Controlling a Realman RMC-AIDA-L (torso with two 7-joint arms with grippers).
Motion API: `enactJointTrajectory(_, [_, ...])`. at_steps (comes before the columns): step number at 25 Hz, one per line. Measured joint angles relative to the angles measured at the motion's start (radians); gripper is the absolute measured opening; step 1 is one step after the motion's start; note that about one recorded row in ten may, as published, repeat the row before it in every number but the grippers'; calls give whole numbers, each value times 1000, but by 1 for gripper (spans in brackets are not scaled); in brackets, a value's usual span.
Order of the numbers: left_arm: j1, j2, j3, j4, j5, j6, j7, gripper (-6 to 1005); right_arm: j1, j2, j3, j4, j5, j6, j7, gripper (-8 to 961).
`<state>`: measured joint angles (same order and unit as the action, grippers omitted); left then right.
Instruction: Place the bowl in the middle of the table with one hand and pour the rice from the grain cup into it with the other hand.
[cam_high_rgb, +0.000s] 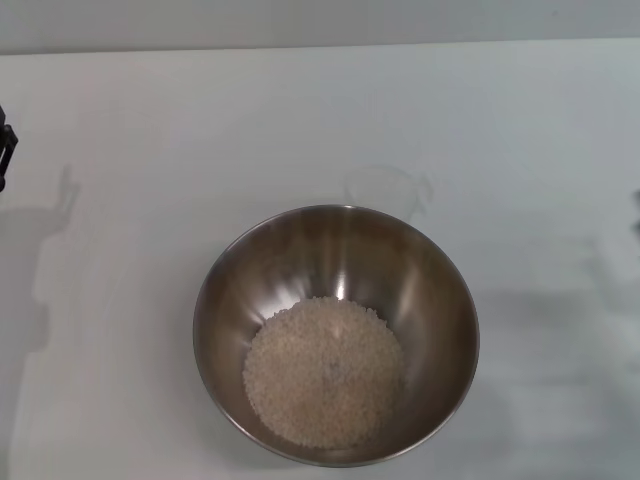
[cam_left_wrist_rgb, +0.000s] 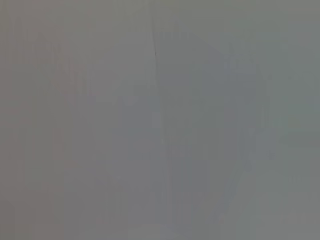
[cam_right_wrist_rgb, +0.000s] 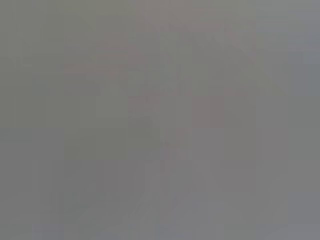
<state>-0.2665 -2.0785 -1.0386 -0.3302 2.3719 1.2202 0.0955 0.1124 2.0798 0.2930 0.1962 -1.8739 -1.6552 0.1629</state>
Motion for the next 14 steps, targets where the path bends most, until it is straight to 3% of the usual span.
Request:
enactJointTrajectory(4, [1, 0, 1, 0, -1, 0, 0, 826, -32, 0, 65, -43, 28, -48, 39, 762])
enactJointTrajectory(7, [3, 0, 2, 0, -1, 0, 0, 826, -45, 0, 138, -87, 31, -54, 108, 777])
enactJointTrajectory(14, [12, 0, 2, -4, 3, 3, 0, 826, -65, 6, 164, -116, 32, -80, 133, 802])
